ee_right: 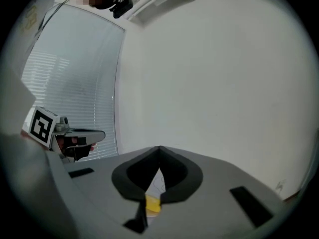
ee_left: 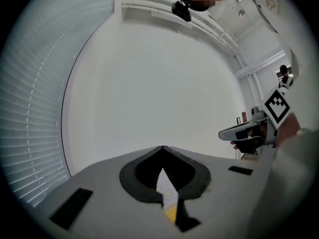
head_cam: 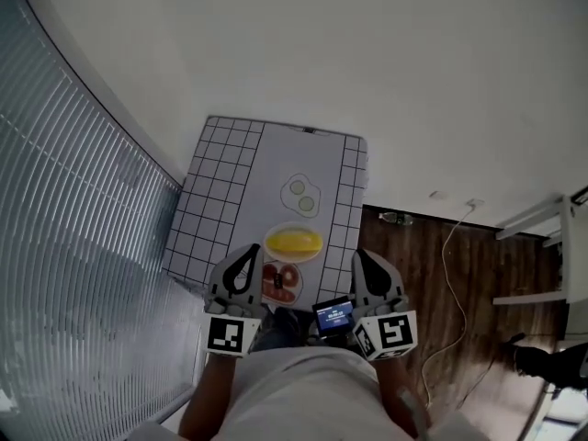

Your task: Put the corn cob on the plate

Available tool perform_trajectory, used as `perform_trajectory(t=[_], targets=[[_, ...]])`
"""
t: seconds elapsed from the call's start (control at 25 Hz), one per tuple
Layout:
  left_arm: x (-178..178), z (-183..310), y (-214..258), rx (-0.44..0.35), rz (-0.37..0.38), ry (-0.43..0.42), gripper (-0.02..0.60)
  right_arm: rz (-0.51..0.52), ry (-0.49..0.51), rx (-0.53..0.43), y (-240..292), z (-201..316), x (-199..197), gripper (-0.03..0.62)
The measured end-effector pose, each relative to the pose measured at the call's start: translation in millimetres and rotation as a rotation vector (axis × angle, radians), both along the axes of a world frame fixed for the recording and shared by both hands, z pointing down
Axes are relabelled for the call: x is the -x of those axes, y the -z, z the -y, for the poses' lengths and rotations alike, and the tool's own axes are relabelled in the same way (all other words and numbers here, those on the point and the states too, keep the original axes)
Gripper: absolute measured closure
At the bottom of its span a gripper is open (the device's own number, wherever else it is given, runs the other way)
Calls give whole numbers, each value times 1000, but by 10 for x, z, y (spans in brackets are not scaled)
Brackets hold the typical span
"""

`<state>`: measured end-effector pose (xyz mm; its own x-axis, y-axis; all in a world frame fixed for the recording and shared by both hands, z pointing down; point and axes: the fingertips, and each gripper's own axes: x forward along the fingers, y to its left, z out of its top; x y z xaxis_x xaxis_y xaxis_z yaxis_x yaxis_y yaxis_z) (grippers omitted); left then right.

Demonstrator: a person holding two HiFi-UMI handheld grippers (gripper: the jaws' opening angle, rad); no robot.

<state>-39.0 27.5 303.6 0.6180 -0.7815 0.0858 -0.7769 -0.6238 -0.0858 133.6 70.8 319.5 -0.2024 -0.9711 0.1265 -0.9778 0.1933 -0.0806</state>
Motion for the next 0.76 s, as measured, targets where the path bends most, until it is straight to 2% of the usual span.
perform_trajectory(t=[0.16,0.56,0.76], targets=[[63,-53,-4,-1,-16,28,574,54,-17,-3,5,-48,-79,589],[125,-63,13,-3,-7,65,574,31,-2,4,-25,-58,-139,588],[78,-63,30,-19,16,47,574,39,-2,16,-71,-42,-154,589]])
